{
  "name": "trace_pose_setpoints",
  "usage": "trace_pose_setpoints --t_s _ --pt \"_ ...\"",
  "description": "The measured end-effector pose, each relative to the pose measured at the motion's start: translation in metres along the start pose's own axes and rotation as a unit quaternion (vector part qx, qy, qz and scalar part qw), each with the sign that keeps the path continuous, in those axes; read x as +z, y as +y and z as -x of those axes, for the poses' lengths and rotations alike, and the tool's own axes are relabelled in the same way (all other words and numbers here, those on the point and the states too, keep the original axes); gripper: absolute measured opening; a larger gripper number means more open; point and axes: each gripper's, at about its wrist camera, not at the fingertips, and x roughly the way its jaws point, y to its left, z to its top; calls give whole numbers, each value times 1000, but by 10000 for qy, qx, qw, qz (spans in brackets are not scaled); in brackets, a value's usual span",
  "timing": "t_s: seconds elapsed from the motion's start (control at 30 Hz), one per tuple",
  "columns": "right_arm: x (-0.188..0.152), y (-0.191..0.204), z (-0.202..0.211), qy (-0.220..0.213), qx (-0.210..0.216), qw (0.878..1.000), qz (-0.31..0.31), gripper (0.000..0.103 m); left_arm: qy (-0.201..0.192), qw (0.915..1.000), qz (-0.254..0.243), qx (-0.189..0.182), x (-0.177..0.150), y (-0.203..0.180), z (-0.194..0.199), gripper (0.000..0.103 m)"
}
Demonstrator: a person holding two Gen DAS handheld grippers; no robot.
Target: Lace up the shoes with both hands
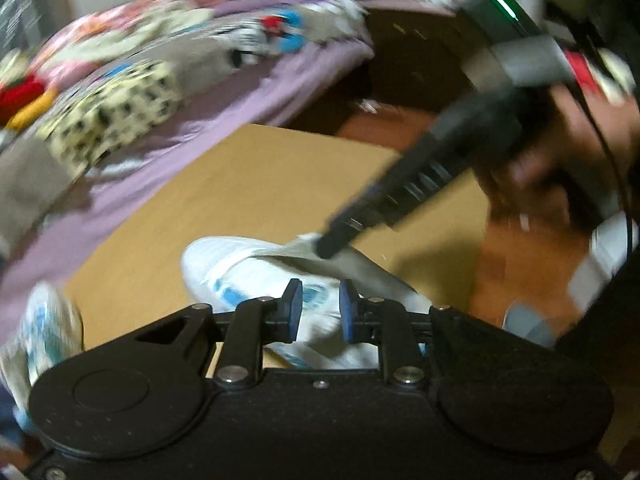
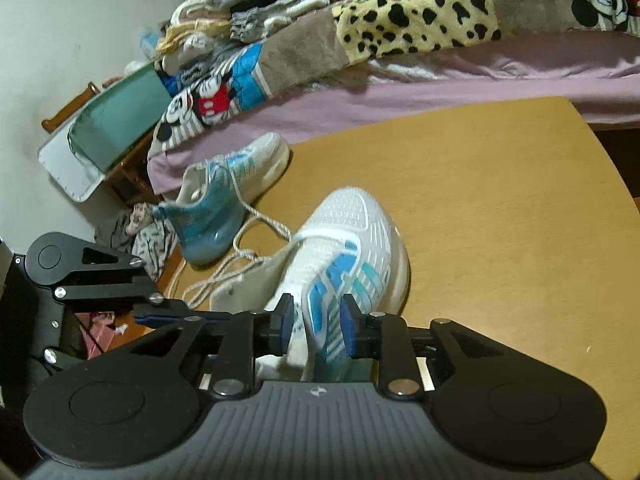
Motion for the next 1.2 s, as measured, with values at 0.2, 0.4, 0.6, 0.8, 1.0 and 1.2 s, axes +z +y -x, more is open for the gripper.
trace_pose_setpoints --t_s 0.2,0.4,0.6,0.8,1.0,1.2 --pt "0 8 -9 66 -107 9998 131 30 -66 9840 1699 533 -21 52 13 51" --pt "2 12 -13 63 -189 9997 139 34 524 9404 3008 1498 -59 101 13 51" --pt "2 14 -22 121 -395 9990 159 34 791 8998 3765 2059 -96 141 22 51" --pt "-1 13 -24 143 -502 9986 121 15 1078 8840 4057 2056 -123 152 35 51" --pt "-3 14 -21 172 -599 9980 115 15 1524 9060 3568 1689 -130 135 24 50" --pt "2 16 -14 56 -476 9988 129 16 1825 9192 3110 1585 -140 127 16 47"
